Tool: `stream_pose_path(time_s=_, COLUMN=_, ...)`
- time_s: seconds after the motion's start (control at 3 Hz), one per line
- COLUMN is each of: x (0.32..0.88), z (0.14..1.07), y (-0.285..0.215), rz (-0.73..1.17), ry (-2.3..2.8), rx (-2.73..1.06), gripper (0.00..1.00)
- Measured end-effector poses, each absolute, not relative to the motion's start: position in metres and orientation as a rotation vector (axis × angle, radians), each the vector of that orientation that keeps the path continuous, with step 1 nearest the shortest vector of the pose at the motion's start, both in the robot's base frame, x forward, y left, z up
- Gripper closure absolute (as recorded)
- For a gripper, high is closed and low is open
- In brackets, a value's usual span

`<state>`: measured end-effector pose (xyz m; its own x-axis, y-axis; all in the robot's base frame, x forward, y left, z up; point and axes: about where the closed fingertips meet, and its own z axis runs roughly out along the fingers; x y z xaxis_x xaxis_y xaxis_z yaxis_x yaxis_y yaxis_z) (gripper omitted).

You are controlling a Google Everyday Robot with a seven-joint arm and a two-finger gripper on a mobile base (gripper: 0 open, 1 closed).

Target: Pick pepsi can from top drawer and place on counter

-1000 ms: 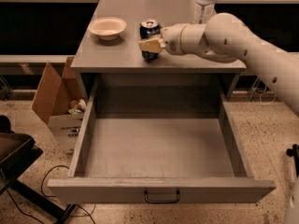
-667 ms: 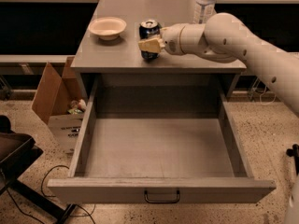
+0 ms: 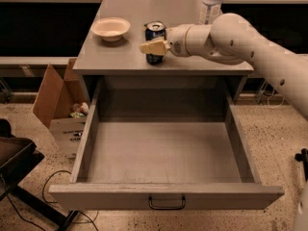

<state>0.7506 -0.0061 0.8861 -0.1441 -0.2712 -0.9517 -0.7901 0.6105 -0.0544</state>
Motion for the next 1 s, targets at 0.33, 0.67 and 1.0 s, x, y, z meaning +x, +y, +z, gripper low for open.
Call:
stream_pose_path(time_s=0.33, x=0.751, z=0.886, y=-0.006, rz=0.572, ry=1.705, rx=-0.880, gripper=0.00)
stream_pose_path(time_s=0.67, x=0.748, z=0.896, y=-0.012, rz=0.593, ry=1.669, rx=-0.885, gripper=0.00)
stream_pose_path(time_s=1.0, x=0.718, z=0.955, y=-0.043, rz=0.497, ry=1.584, rx=-1.017, gripper=0.00)
